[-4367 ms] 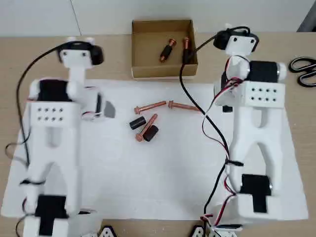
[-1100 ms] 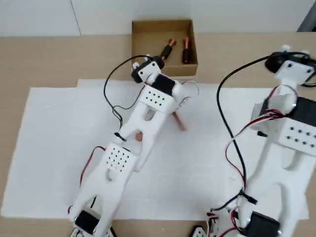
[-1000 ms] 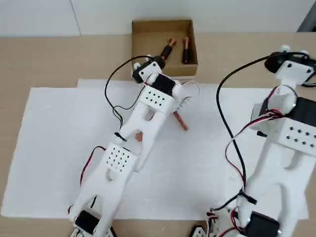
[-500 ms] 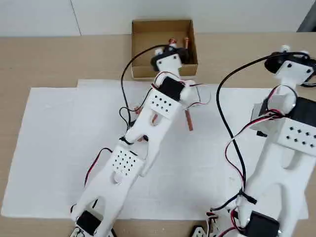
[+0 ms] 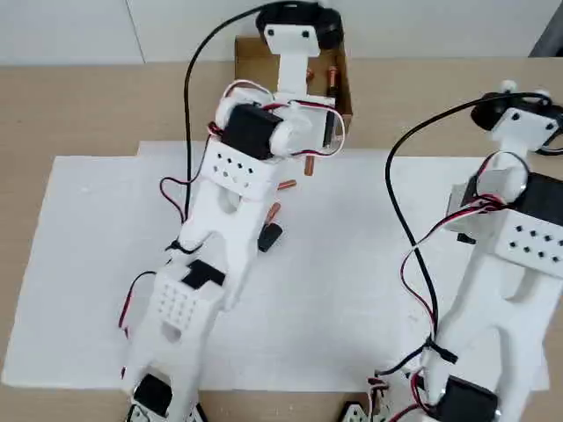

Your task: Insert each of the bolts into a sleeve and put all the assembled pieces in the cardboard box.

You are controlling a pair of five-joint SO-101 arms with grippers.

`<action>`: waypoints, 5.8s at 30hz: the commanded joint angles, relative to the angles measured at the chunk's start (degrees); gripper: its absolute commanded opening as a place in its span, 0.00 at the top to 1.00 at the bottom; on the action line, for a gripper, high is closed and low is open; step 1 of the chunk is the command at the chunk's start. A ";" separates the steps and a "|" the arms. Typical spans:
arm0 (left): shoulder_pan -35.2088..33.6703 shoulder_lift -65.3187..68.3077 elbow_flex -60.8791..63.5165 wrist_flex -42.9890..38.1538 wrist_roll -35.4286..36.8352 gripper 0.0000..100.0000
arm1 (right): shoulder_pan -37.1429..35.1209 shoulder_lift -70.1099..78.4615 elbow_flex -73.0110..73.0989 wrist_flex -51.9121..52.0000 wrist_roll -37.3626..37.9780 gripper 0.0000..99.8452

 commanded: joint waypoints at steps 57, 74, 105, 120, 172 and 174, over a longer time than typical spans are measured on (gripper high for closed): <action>-23.74 -12.13 75.12 -16.09 -18.02 0.92 | -1.36 -2.15 -0.53 -1.27 0.26 1.00; -23.65 -21.27 67.12 -9.23 -18.02 0.99 | -1.54 -2.15 -0.53 -1.54 0.18 1.00; -23.30 -67.25 66.33 -0.62 -4.66 0.99 | -26.59 -49.10 38.77 -25.63 0.53 1.00; -23.21 -69.71 66.33 -0.53 -0.79 0.99 | -28.09 -71.69 57.23 -36.79 -16.79 1.00; -2.46 -101.54 119.16 -49.05 0.53 0.99 | -52.70 -84.09 88.79 -56.57 -11.96 1.00; 0.62 -101.54 121.27 -49.32 -3.87 0.99 | -52.70 -84.09 88.79 -56.57 -14.59 1.00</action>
